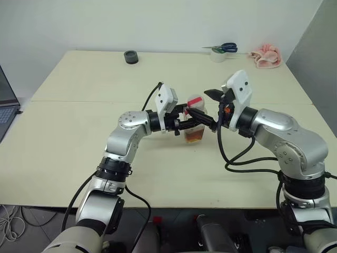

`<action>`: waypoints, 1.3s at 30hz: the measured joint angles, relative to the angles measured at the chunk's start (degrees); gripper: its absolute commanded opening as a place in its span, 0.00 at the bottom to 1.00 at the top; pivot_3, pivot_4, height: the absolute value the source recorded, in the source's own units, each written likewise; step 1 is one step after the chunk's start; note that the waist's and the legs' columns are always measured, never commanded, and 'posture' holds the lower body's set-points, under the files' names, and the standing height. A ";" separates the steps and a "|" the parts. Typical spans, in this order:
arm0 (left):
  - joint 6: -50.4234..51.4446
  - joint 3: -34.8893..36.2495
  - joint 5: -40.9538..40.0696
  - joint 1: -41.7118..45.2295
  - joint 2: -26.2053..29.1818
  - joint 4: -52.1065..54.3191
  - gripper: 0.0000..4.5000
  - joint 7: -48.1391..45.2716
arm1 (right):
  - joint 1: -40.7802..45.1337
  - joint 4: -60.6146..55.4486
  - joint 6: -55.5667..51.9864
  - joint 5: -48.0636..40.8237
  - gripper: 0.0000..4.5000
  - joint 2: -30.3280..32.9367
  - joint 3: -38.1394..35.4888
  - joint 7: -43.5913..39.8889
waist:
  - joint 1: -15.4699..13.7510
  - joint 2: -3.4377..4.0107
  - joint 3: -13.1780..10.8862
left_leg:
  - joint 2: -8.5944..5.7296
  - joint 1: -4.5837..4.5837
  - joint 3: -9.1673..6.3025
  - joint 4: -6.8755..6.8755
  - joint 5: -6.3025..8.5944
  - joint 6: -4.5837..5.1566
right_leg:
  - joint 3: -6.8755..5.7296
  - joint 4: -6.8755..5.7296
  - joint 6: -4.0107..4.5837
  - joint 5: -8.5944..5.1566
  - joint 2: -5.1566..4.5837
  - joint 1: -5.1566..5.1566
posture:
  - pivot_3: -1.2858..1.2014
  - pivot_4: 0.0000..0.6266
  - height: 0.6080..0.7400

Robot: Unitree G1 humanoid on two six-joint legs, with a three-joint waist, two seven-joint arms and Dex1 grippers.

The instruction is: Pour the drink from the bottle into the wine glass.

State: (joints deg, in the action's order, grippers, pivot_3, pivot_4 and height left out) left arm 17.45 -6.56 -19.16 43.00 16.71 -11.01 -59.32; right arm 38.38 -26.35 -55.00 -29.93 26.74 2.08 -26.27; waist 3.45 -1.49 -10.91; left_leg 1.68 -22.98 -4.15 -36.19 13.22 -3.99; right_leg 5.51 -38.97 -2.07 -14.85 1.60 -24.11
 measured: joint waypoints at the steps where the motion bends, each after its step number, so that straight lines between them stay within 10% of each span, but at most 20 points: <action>1: -0.01 0.03 -0.01 0.00 0.02 0.00 0.48 -0.01 | -0.40 -0.30 -0.25 -0.51 1.00 0.33 -0.34 -0.22 | -0.01 0.00 0.00 | 0.00 0.00 0.00 0.00 0.00 0.00 | 0.00 0.00 0.00 0.00 0.00 0.00 | 0.52 0.24 1.00; 22: -0.02 0.05 0.00 0.00 0.22 0.00 0.48 0.13 | 1.49 0.71 -1.33 -3.72 1.00 -2.50 -1.48 3.04 | -0.04 0.00 0.00 | 0.00 0.00 0.00 -0.01 0.00 0.00 | 0.02 0.00 0.00 0.00 0.01 0.00 | 0.52 0.24 1.00; 30: 0.03 0.04 0.05 0.00 0.22 0.00 0.48 1.01 | 1.58 0.25 -0.85 -3.42 0.41 -3.01 -0.15 2.47 | -0.02 0.00 0.00 | 0.01 -0.01 0.00 -0.01 0.00 0.00 | 0.02 0.00 0.00 0.00 0.01 0.00 | 0.52 0.24 1.00; 39: -0.19 0.69 -0.43 0.17 0.24 0.53 0.48 1.18 | 3.62 1.39 -1.66 -5.54 0.41 -2.51 -0.82 2.20 | 0.01 0.00 0.00 | 0.01 0.00 0.01 -0.01 0.00 0.00 | 0.02 0.00 0.00 0.00 0.01 0.00 | 0.52 0.24 1.00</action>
State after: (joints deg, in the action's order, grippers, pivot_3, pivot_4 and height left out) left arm 17.26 -5.88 -19.59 43.17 16.95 -10.48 -58.14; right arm 42.00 -24.96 -56.65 -35.47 24.23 1.26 -24.08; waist 3.45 -1.49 -10.91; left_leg 1.69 -22.98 -4.14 -36.20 13.22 -3.99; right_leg 5.52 -38.97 -2.07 -14.84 1.61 -24.11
